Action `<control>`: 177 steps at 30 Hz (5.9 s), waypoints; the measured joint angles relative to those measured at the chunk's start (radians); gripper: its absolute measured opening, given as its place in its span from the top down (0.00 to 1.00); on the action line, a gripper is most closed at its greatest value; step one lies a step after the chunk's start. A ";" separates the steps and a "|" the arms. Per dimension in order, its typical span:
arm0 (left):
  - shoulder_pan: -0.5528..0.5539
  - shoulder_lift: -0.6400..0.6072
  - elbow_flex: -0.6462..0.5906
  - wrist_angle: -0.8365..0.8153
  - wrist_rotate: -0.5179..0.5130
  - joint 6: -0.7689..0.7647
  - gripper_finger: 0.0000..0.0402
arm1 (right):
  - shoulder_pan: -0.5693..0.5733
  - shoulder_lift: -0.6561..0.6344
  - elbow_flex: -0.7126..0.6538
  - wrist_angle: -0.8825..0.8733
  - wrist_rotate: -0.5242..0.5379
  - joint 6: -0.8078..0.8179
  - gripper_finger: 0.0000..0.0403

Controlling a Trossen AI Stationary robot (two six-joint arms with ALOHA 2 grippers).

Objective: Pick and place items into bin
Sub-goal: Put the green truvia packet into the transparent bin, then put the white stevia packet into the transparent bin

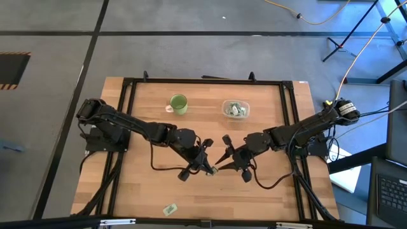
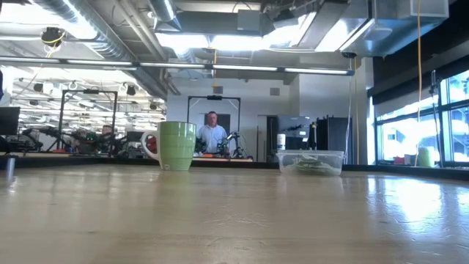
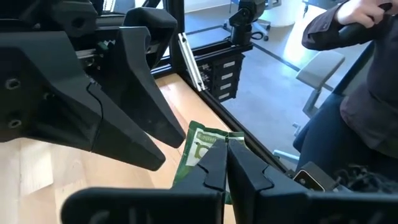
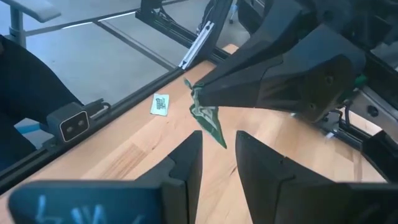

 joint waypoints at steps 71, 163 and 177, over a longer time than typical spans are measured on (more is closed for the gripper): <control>-0.189 -0.113 0.001 -0.620 -0.428 -0.273 0.75 | -0.856 0.016 0.000 -0.665 0.006 0.496 0.98; -0.546 0.238 0.004 -0.483 -0.512 -0.545 0.99 | -0.608 -0.056 0.000 -0.650 0.318 0.729 0.65; -0.342 0.077 0.007 -0.536 -1.271 -0.233 0.99 | -0.429 -0.056 0.000 -0.406 0.103 0.596 0.65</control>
